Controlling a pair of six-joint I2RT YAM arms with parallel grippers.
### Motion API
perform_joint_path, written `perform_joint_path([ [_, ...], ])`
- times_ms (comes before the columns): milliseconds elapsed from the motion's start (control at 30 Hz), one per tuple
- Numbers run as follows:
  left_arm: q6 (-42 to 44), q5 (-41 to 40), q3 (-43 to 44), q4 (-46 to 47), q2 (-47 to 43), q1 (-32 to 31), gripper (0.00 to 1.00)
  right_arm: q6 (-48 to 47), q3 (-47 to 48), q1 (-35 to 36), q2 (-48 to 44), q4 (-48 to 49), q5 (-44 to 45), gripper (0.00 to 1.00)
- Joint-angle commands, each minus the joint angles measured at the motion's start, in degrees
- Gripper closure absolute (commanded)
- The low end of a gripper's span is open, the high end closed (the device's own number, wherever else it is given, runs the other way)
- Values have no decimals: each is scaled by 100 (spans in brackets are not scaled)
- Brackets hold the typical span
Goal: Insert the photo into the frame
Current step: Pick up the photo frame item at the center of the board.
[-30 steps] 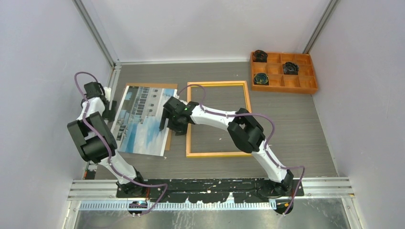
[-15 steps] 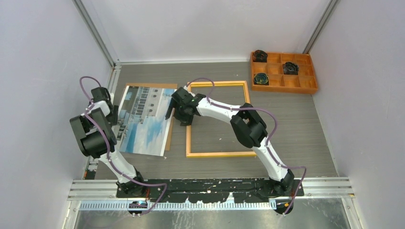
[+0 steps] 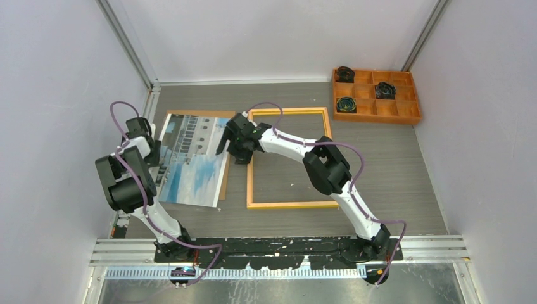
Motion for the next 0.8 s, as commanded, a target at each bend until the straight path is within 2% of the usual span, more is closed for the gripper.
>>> perform_joint_path([
  [0, -188, 284, -189, 67, -29, -133, 11, 242, -61, -72, 342, 33, -102, 14],
  [400, -101, 269, -678, 242, -325, -575, 11, 477, -338, -111, 231, 510, -287, 14],
  [767, 376, -219, -1262, 901, -401, -1093, 12, 157, -287, 17, 11, 312, -136, 17],
])
